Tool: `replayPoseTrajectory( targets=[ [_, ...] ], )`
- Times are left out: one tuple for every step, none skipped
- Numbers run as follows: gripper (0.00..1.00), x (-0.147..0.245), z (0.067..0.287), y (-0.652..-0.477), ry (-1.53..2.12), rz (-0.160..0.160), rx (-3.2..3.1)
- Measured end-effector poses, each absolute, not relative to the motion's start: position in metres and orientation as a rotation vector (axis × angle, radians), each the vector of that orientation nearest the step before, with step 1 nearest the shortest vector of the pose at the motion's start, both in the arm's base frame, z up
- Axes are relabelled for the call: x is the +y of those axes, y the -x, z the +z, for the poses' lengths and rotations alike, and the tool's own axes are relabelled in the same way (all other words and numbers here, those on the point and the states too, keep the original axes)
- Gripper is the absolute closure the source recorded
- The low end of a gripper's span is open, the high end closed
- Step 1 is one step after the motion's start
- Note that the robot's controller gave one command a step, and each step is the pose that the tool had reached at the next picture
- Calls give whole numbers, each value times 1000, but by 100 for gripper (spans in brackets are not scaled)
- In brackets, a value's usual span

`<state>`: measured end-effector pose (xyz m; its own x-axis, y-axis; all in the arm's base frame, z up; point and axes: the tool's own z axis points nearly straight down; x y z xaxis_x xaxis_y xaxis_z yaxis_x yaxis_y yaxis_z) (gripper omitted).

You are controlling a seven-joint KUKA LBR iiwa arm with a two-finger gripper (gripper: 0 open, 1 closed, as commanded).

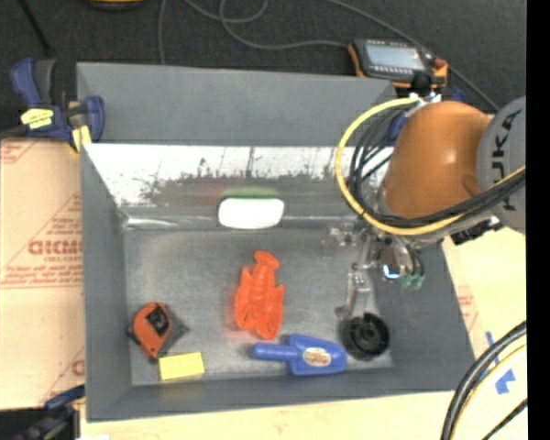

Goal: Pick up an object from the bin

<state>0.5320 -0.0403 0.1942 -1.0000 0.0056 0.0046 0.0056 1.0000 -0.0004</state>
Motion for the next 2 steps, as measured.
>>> replayPoseTrajectory(
  targets=[
    [0, -40, 199, -534, 7, 1, -3145],
    [0, -63, 151, -549, 84, 0, -3152]
  ],
)
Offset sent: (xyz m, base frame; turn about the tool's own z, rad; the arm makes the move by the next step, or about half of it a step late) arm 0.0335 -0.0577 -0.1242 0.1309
